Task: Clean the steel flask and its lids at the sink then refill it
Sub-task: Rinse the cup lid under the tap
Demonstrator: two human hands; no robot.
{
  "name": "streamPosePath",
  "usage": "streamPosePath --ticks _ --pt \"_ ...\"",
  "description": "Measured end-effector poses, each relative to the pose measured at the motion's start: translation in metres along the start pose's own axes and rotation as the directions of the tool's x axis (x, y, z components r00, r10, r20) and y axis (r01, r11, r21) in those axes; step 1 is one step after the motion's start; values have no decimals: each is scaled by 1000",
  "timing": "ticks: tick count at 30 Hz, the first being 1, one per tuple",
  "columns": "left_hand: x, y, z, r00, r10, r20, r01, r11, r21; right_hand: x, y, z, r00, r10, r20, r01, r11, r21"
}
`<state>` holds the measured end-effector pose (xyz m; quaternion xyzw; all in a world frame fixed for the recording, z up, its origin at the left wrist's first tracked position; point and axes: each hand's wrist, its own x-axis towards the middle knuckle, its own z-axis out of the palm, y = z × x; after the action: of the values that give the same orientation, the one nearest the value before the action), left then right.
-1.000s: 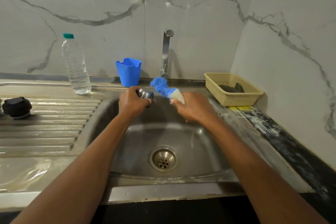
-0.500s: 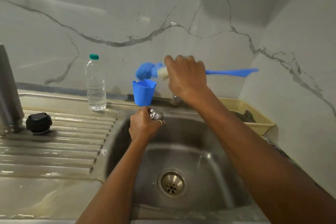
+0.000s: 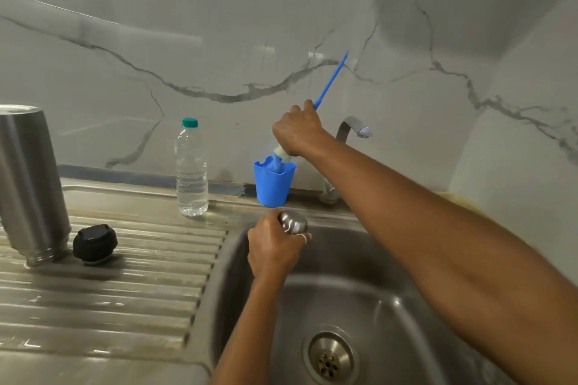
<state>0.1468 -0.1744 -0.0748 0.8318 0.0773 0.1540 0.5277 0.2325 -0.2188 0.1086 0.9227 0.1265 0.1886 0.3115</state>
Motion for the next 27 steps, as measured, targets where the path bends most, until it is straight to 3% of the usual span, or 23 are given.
streamPosePath --ticks 9,12,15,17,18,19,21,23,25,27 --pt "5 -3 6 999 20 28 -20 1000 5 20 -13 43 997 -80 18 82 993 -85" --pt "2 -2 8 999 38 39 -39 999 22 8 -6 43 986 -123 -114 119 992 -41" --pt "1 0 9 997 40 59 -45 996 72 -17 -12 45 909 -146 -391 206 972 115" --pt "-1 1 10 996 52 76 -60 992 113 -45 -19 59 814 -45 -579 257 922 290" --pt "-3 3 11 994 67 83 -77 989 130 -60 -21 70 804 40 -594 252 881 400" --pt "-6 4 12 992 86 90 -98 985 142 -73 -20 83 833 133 -537 200 832 518" --pt "-10 6 13 987 121 103 -136 979 155 -90 -13 111 883 351 -313 -38 717 696" --pt "-13 7 15 983 146 110 -162 974 157 -97 -2 138 828 550 -104 -276 563 779" --pt "-15 8 18 979 167 119 -184 971 154 -95 5 157 796 600 84 -418 443 793" --pt "-14 8 21 973 189 136 -210 964 165 -85 6 167 806 551 217 -466 364 806"
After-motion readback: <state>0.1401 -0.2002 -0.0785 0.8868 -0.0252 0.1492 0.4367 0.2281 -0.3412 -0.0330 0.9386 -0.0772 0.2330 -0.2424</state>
